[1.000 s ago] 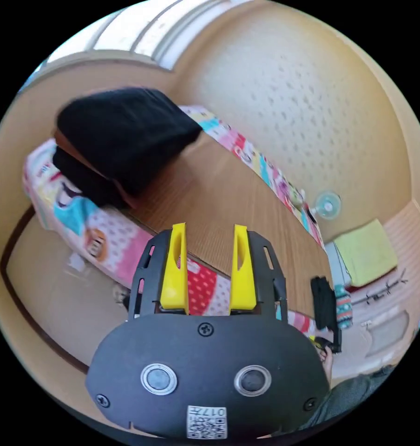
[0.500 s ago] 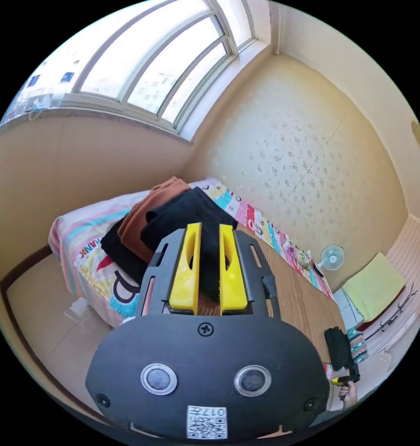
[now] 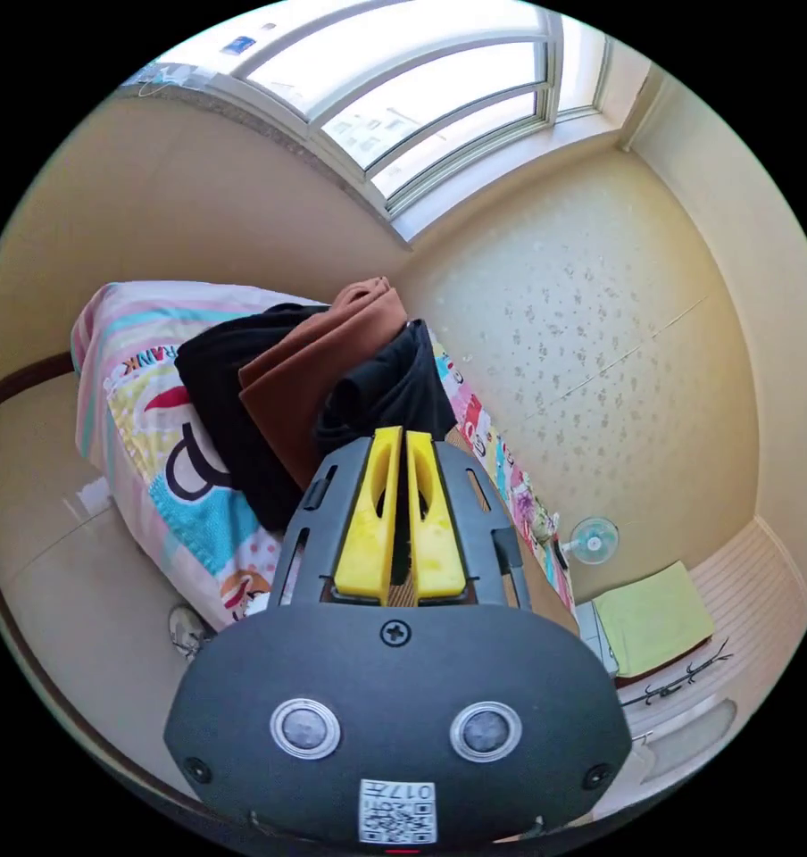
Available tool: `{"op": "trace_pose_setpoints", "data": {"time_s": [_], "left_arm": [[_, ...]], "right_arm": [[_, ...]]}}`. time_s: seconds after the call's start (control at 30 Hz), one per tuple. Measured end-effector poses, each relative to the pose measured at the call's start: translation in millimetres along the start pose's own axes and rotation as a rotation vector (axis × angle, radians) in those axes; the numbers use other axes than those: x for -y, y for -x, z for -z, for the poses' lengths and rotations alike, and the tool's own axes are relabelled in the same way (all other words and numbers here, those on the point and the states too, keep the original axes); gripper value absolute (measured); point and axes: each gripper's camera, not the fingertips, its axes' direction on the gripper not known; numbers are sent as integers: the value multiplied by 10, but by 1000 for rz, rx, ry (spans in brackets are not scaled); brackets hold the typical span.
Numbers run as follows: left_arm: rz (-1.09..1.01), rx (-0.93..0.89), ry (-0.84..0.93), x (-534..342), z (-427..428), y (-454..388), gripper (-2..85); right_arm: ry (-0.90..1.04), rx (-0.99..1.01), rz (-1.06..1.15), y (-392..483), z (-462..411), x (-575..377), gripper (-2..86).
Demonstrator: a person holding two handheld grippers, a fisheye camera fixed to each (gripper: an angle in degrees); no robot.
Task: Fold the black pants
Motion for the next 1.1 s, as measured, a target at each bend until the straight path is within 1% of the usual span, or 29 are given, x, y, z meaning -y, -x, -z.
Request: {"op": "trace_pose_setpoints", "data": {"time_s": [0.1,0.17,0.2,0.27,0.3,0.37,0.4,0.47,0.5,0.57,0.6,0.67,0.7,0.77,0.83,0.9,0.97,1.03,1.1], "left_arm": [[-8,-34,170,-151,-209,-56,-8],[-31,-114,365,-319,-549,-119,-8],[-37,-134,408,-369,-633,-138,-8],[-87,-252,528,-577,-888,-254,-9],[-90,-281,553,-624,-932,-288,-9],[-74,-372,737,-873,-1198,-431,-9],[-64,-382,785,-958,-1264,-454,-10],[-43,-471,932,-1360,-1437,-532,-10],[-27,-511,962,-1474,-1461,-543,-10],[44,-630,1116,-1969,-1505,-578,-10],[46,-643,1158,-2096,-1493,-595,-10],[-18,-633,1276,-2519,-1329,-653,-10],[-29,-647,1303,-2597,-1278,-654,-10],[-28,-699,1400,-2765,-1067,-580,-9],[-62,-688,1396,-2705,-849,-489,-9],[-142,-646,1341,-2511,-592,-381,-10],[-228,-536,1237,-2148,-257,-159,-10],[-249,-462,1148,-1852,-25,41,-9],[-243,-433,1066,-1580,169,225,-8]], "right_arm": [[48,51,-4,-118,-267,53,5],[58,51,-9,-188,-414,72,6],[58,52,-9,-203,-443,75,6],[45,55,-3,-263,-541,69,6],[39,55,-2,-279,-563,64,6],[14,43,7,-339,-655,33,8],[7,35,9,-354,-681,24,8],[-15,-21,11,-410,-817,-4,10],[-18,-38,12,-419,-860,-8,11],[-19,-116,53,-403,-1070,-14,18],[-21,-142,67,-388,-1129,-14,21],[-58,-285,127,-291,-1372,-38,42],[-68,-323,142,-262,-1439,-45,55],[-83,-470,205,-150,-1756,-72,103],[-57,-559,273,-78,-2059,-92,126],[-8,-635,342,-30,-2439,-98,142],[89,-756,403,1,-3057,-48,171],[159,-862,434,-10,-3551,-3,217],[195,-986,476,-29,-4021,7,227]]}}
